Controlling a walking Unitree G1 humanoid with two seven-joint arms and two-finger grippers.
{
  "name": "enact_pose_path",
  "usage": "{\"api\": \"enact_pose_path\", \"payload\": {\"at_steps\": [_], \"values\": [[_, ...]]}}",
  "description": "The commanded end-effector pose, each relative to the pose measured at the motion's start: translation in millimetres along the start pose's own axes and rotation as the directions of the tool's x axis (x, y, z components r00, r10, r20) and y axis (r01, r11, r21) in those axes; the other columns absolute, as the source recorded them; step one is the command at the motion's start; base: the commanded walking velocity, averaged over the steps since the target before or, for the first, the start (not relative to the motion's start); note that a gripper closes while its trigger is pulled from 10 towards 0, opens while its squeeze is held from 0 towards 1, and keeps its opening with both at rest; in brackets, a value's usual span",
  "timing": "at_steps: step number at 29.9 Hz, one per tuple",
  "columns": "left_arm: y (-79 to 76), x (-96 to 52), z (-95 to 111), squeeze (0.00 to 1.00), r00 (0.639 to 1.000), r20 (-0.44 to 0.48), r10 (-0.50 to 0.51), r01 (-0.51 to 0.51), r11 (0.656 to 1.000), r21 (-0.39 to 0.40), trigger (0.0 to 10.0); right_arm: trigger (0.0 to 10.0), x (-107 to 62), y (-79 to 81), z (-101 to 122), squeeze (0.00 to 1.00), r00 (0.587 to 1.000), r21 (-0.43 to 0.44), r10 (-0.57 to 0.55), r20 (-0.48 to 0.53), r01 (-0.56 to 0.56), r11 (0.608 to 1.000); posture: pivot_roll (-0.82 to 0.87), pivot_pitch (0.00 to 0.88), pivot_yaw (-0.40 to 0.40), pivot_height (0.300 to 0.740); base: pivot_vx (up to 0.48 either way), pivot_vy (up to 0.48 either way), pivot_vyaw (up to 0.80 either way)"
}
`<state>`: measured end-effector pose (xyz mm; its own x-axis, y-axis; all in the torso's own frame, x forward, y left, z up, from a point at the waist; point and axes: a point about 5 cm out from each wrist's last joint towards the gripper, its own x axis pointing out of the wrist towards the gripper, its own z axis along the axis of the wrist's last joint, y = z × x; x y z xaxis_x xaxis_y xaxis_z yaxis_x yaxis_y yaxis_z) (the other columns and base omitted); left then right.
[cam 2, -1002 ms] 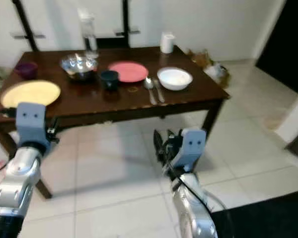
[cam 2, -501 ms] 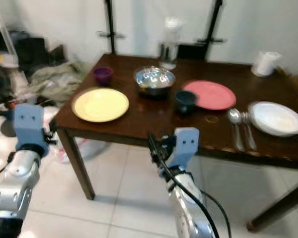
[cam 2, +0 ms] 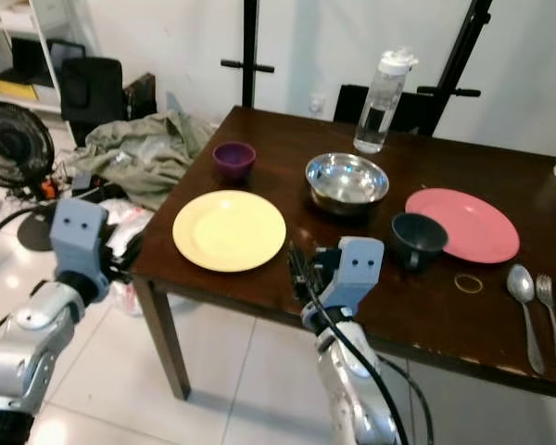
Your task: Setting the table
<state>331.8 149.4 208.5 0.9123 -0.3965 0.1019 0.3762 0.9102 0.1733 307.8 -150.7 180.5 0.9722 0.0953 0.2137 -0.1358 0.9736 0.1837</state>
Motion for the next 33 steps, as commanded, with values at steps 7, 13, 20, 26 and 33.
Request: {"api": "enact_pose_path", "payload": {"at_steps": [7,13,20,26,33], "values": [[-7.1,-7.9,-5.1,0.00,0.987,-0.026,-0.160,0.158,0.986,-0.048,10.0,10.0,-2.1,-0.1,-4.4,0.00,1.000,-0.016,-0.007,-0.022,0.007,1.000,0.08,0.109,0.068,0.740,0.474,0.000,0.00],[-12.1,-12.7,-10.1,0.00,0.970,-0.061,-0.234,0.229,0.970,-0.083,10.0,10.0,-2.1,-1.3,-5.9,0.00,0.999,-0.038,-0.010,-0.033,0.008,0.999,0.08,0.112,0.069,0.740,0.136,0.000,0.00],[-6.1,-17.2,-19.9,0.00,0.975,-0.074,-0.208,0.192,0.965,-0.180,10.0,10.0,-2.7,-4.3,-9.2,0.00,0.998,-0.100,-0.007,-0.062,0.001,0.995,0.08,0.119,0.068,0.740,0.000,0.000,0.00],[6.2,-14.5,-28.9,0.13,0.985,-0.105,-0.135,0.108,0.968,-0.226,10.0,10.0,-3.5,-5.0,-8.1,0.00,0.998,-0.094,-0.005,-0.061,0.000,0.996,0.08,0.134,0.064,0.740,0.000,0.000,0.00],[13.1,-10.5,-39.0,1.00,0.985,-0.126,-0.117,0.071,0.946,-0.318,10.0,10.0,-6.3,-0.1,-5.3,0.00,0.998,-0.080,0.022,-0.055,-0.027,0.996,0.07,0.167,0.060,0.740,0.000,0.000,0.00]]}}
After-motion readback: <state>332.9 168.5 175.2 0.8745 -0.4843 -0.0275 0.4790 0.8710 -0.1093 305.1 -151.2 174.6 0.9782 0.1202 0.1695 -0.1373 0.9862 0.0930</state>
